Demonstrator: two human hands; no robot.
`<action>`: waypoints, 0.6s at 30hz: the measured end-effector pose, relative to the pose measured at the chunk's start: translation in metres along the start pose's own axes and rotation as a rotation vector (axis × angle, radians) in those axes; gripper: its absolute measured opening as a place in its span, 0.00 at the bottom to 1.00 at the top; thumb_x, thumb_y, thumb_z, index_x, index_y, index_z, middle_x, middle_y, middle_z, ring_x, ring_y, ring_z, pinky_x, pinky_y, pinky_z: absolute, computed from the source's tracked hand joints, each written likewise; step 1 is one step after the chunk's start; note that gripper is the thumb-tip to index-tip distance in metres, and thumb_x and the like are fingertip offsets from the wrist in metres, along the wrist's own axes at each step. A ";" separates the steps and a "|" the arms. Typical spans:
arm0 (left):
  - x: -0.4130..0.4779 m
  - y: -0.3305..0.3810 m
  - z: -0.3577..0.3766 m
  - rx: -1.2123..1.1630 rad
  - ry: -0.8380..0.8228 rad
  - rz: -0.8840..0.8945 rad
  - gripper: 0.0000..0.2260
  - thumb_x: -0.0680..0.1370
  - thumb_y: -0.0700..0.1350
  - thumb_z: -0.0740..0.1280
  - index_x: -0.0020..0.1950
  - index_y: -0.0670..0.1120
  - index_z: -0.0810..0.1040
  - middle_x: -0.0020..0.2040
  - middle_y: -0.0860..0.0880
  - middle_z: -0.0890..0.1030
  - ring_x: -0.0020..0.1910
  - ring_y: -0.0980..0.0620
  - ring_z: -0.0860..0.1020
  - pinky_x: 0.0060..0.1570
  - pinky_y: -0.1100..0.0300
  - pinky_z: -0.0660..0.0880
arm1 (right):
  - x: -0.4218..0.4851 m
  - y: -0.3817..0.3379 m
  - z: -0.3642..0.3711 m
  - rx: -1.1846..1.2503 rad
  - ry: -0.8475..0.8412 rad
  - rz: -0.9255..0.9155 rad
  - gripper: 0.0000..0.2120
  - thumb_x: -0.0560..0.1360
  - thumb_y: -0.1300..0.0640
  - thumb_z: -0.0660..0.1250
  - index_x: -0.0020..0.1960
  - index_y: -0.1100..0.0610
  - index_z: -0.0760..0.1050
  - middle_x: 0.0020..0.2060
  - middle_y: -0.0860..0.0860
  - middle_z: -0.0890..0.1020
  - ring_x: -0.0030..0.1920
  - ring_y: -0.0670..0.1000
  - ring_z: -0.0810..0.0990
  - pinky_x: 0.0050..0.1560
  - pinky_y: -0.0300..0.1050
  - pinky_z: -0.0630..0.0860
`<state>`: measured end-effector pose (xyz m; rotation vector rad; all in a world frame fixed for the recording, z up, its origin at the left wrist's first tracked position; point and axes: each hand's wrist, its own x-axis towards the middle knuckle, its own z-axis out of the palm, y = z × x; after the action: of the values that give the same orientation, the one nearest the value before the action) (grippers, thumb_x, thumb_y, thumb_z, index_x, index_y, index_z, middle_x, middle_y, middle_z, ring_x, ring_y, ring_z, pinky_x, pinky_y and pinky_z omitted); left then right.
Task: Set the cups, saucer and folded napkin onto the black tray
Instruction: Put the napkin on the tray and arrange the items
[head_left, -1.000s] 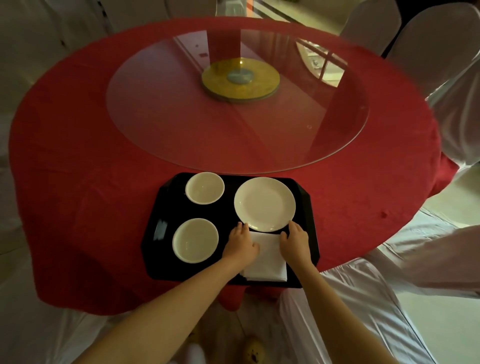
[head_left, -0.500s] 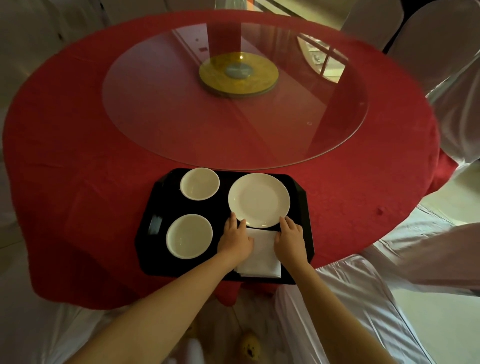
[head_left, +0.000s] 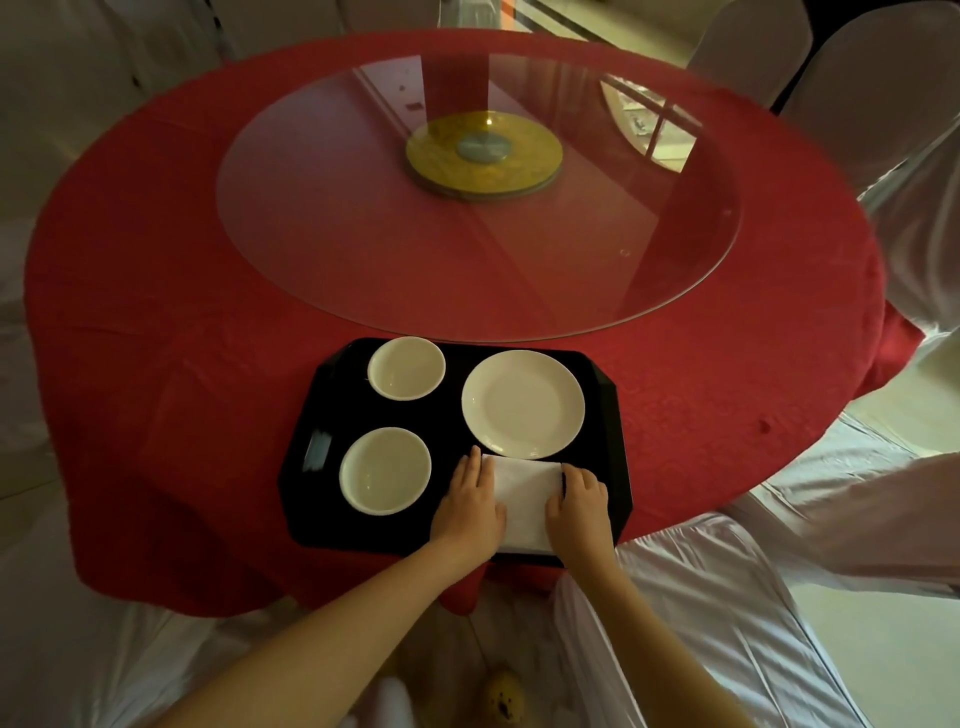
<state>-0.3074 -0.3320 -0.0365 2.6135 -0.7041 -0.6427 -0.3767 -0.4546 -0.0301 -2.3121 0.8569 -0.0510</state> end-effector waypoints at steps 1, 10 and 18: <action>-0.003 -0.002 0.002 0.010 -0.004 0.006 0.30 0.79 0.46 0.56 0.76 0.45 0.44 0.78 0.45 0.44 0.77 0.46 0.44 0.73 0.51 0.57 | -0.004 0.000 0.003 -0.005 -0.011 -0.004 0.21 0.74 0.66 0.57 0.67 0.63 0.65 0.64 0.58 0.71 0.61 0.56 0.66 0.59 0.46 0.68; -0.011 -0.007 0.011 0.009 -0.036 -0.005 0.30 0.79 0.46 0.56 0.76 0.44 0.43 0.78 0.46 0.45 0.77 0.48 0.43 0.73 0.53 0.53 | -0.013 -0.005 0.006 -0.032 -0.026 -0.014 0.22 0.73 0.66 0.57 0.67 0.62 0.64 0.63 0.57 0.69 0.61 0.56 0.66 0.58 0.47 0.70; -0.020 -0.003 0.005 0.004 -0.050 -0.032 0.29 0.79 0.46 0.56 0.75 0.42 0.45 0.78 0.44 0.43 0.77 0.47 0.42 0.74 0.53 0.54 | -0.013 -0.009 0.002 -0.063 -0.072 -0.029 0.23 0.74 0.66 0.57 0.68 0.62 0.63 0.64 0.56 0.69 0.63 0.55 0.65 0.59 0.45 0.69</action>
<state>-0.3246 -0.3198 -0.0353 2.6252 -0.6800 -0.7197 -0.3817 -0.4404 -0.0236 -2.3699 0.7992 0.0463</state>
